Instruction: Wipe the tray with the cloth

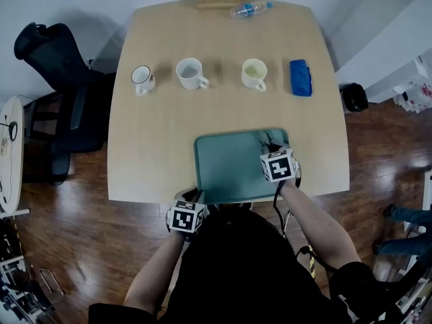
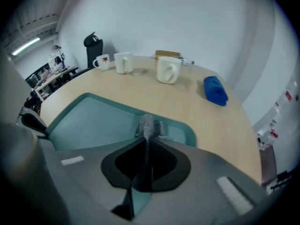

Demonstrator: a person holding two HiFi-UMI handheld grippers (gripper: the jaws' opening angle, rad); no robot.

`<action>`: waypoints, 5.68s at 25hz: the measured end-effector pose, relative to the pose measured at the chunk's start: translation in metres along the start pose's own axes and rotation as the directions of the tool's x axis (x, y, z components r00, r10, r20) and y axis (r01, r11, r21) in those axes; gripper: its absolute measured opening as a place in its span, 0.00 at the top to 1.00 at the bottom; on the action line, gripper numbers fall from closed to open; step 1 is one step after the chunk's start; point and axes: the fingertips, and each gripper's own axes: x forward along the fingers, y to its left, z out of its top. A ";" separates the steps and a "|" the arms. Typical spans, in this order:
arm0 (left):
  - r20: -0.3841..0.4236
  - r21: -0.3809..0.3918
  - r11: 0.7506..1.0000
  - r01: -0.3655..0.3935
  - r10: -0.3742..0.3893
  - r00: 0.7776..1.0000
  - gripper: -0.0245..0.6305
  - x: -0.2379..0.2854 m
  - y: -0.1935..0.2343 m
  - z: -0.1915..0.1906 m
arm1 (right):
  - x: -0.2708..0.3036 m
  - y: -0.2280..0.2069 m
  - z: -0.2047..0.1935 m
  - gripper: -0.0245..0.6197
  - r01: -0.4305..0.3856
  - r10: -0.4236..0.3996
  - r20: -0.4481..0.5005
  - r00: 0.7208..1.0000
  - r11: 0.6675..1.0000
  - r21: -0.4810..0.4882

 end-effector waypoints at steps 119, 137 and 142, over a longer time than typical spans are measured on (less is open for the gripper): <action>0.107 -0.151 0.967 0.203 -0.188 0.976 0.88 0.000 0.001 0.005 | -0.061 0.000 -0.131 0.92 0.024 -0.001 -0.079 0.997 0.957 0.289; 0.139 -0.164 0.961 0.225 -0.203 0.969 0.88 -0.003 0.004 0.007 | -0.053 0.082 -0.109 0.92 -0.124 0.134 -0.015 0.991 0.950 0.285; 0.147 -0.178 0.952 0.249 -0.225 0.963 0.88 -0.001 0.002 0.008 | -0.042 0.180 -0.077 0.92 -0.286 0.291 -0.049 0.955 0.954 0.086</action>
